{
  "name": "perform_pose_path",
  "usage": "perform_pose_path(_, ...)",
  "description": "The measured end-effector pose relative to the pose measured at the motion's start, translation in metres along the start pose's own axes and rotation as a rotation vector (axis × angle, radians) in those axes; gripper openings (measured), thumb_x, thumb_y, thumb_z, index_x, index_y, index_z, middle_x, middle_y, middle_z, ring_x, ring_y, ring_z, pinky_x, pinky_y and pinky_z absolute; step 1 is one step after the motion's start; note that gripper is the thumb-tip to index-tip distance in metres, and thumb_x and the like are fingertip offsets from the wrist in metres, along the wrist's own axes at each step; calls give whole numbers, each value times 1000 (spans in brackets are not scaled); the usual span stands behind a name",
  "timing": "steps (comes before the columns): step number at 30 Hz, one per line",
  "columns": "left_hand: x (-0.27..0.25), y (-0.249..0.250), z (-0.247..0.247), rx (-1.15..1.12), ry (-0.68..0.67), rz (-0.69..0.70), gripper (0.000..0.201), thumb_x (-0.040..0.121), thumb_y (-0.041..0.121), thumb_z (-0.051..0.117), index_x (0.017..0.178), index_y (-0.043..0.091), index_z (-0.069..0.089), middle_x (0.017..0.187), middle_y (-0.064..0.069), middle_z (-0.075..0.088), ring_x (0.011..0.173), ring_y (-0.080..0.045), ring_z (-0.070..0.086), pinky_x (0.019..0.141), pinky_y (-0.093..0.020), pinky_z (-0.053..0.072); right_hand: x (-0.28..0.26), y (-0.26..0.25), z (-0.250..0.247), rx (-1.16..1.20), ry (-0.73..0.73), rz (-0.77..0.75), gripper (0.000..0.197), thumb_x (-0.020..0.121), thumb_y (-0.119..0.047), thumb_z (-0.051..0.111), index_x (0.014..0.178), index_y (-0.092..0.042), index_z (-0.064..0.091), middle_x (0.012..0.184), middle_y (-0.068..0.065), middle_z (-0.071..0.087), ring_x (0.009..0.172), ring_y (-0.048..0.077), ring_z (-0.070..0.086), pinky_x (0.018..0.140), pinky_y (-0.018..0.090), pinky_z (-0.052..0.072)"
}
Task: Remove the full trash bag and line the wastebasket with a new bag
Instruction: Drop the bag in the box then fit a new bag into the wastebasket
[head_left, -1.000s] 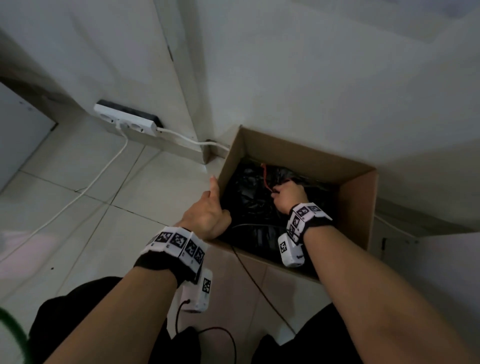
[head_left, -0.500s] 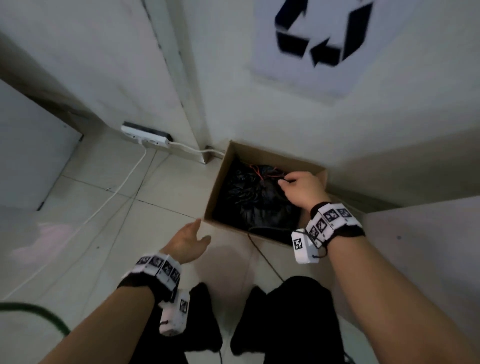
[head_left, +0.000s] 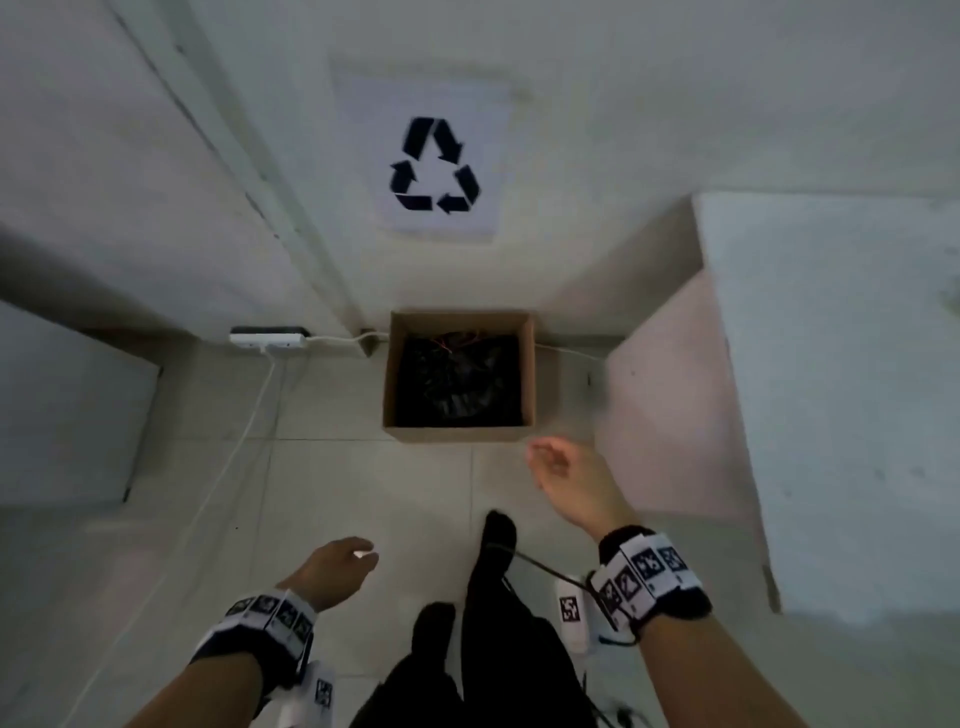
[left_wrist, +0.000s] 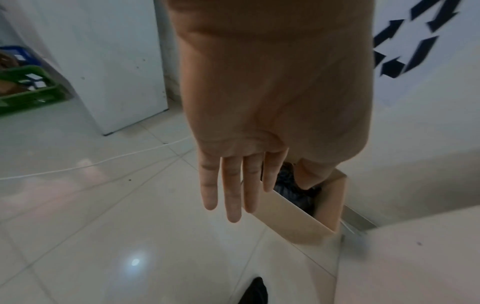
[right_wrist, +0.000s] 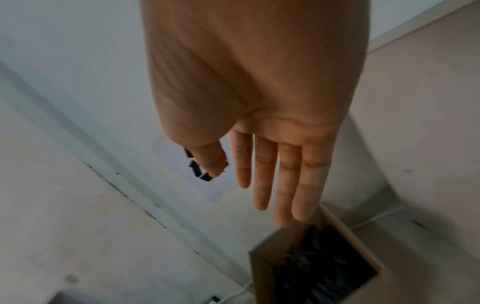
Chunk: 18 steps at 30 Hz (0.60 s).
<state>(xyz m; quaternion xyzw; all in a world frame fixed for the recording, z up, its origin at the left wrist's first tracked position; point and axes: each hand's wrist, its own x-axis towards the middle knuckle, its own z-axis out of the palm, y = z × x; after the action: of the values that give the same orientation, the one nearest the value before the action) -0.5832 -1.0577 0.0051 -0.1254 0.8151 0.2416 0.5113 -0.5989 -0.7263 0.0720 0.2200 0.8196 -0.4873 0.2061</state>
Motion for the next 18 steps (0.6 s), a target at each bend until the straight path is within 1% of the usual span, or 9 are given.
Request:
perform_pose_path(1, -2, 6, 5, 23, -22, 26, 34, 94, 35, 56, 125, 21, 60, 116, -7, 69, 97, -22, 69, 94, -34, 52, -22, 22, 0, -2, 19, 47, 18, 92, -39, 61, 104, -29, 70, 95, -6, 73, 84, 12, 69, 88, 34, 57)
perform_pose_path(3, -2, 25, 19, 84, -57, 113, 37, 93, 39, 56, 126, 23, 59, 121, -6, 66, 103, -23, 67, 98, -37, 50, -68, 70, 1, -75, 49, 144, 21, 93, -34, 61, 106, -22, 72, 102, -4, 72, 90, 13, 68, 89, 28, 53)
perform_pose_path(5, -12, 59, 39, 123, -93, 225, 39, 94, 43, 54, 129, 26, 57, 124, -3, 61, 106, -22, 65, 97, -36, 49, -116, 117, -1, -98, 63, 274, 22, 93, -32, 61, 104, -18, 73, 106, 1, 72, 98, 19, 67, 90, 27, 50)
perform_pose_path(6, -20, 81, 52, 127, -113, 278, 39, 94, 44, 54, 130, 28, 56, 123, -1, 60, 105, -21, 65, 96, -35, 50, -141, 141, -4, -90, 55, 347, 20, 94, -32, 60, 99, -18, 73, 103, 3, 72, 98, 21, 66, 89, 29, 49)
perform_pose_path(8, -36, 125, 82, 151, -140, 369, 40, 94, 47, 53, 130, 31, 55, 120, 1, 61, 105, -20, 64, 96, -36, 51, -187, 189, -7, -62, 44, 477, 19, 94, -32, 58, 81, -24, 69, 91, 2, 69, 88, 22, 63, 86, 32, 51)
perform_pose_path(10, -49, 169, 120, 233, -182, 464, 41, 93, 49, 51, 130, 33, 55, 118, 3, 62, 106, -19, 64, 94, -36, 52, -232, 236, -12, 8, 74, 594, 19, 92, -35, 59, 75, -29, 65, 89, 1, 70, 78, 19, 63, 81, 35, 55)
perform_pose_path(12, -64, 208, 162, 314, -234, 537, 43, 91, 49, 50, 130, 32, 55, 118, 3, 63, 105, -17, 64, 92, -35, 52, -273, 276, -21, 98, 115, 681, 16, 93, -35, 59, 86, -24, 69, 90, 4, 73, 70, 18, 66, 73, 35, 58)
perform_pose_path(15, -75, 250, 228, 436, -272, 563, 42, 92, 48, 51, 130, 31, 56, 119, 1, 64, 105, -17, 64, 93, -35, 51, -319, 330, -45, 197, 140, 779, 20, 95, -34, 57, 98, -17, 68, 90, 7, 74, 61, 18, 69, 60, 30, 59)
perform_pose_path(18, -78, 281, 295, 607, -300, 540, 44, 93, 45, 51, 133, 28, 54, 126, -1, 63, 108, -18, 63, 96, -34, 50, -347, 386, -84, 288, 176, 819, 27, 94, -37, 58, 108, -16, 68, 91, 6, 74, 64, 19, 71, 60, 33, 60)
